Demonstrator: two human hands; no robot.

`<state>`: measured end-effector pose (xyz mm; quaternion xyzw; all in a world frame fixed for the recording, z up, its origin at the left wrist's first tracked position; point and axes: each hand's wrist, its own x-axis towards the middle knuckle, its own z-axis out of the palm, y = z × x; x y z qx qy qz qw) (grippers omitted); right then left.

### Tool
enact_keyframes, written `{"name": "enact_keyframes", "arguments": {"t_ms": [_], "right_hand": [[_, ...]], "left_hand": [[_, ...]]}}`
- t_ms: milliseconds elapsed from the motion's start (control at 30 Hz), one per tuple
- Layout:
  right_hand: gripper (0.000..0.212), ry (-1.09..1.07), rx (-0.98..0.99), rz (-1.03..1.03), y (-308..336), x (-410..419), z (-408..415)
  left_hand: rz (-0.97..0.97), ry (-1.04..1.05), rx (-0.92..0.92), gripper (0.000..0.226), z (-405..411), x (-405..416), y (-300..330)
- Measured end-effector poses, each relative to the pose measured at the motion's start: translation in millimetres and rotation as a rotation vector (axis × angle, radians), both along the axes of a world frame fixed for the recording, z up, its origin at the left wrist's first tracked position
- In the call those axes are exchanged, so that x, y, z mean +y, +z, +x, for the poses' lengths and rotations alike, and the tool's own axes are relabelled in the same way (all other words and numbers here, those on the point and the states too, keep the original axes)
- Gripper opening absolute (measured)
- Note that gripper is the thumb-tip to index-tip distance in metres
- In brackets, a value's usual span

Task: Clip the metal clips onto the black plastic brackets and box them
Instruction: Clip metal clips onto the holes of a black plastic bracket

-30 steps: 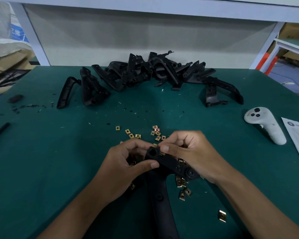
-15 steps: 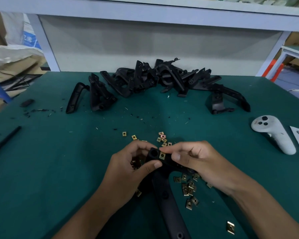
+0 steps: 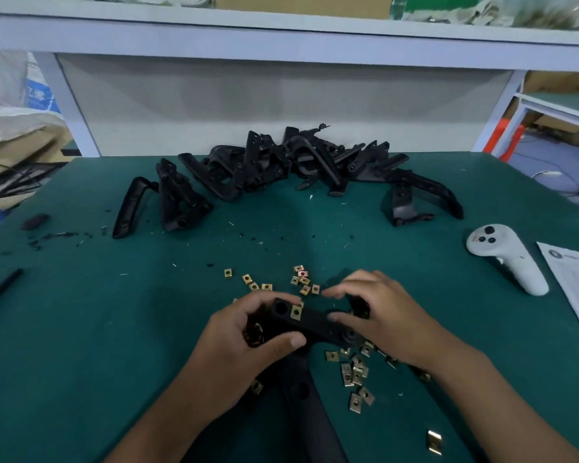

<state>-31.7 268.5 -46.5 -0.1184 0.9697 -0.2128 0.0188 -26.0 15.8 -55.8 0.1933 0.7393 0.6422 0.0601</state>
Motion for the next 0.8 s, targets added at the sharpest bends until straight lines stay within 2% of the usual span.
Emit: {"name": "enact_keyframes", "arguments": {"t_ms": [133, 267, 467, 533, 600, 700, 800], "right_hand": [[0.047, 0.002, 0.108, -0.058, -2.1, -10.8, 0.3], [0.053, 0.101, 0.142, 0.036, -7.0, -15.7, 2.1], [0.029, 0.08, 0.187, -0.045, -5.2, -14.9, 1.7], [0.024, 0.04, 0.196, -0.179, -4.2, -16.3, 2.3], [0.016, -0.073, 0.179, -0.433, -0.7, -16.9, 1.4], [0.014, -0.167, -0.012, -0.842, 5.6, -17.0, -0.2], [0.017, -0.174, -0.178, -1.116, 9.4, -15.2, -0.6]], "left_hand": [[-0.034, -0.015, -0.011, 0.026, -2.2, -0.6, -2.6], [-0.03, -0.037, -0.039, 0.025, -3.2, -1.4, -4.6], [-0.015, -0.016, -0.023, 0.032, -1.2, -0.2, -3.6], [0.02, -0.011, -0.028, 0.024, -0.4, 1.1, -2.5], [0.047, 0.001, -0.028, 0.022, -0.3, 1.7, -1.1], [0.081, -0.004, -0.045, 0.021, 0.7, 2.0, 1.6], [0.079, -0.007, -0.017, 0.02, 1.5, 2.0, 3.0]]}}
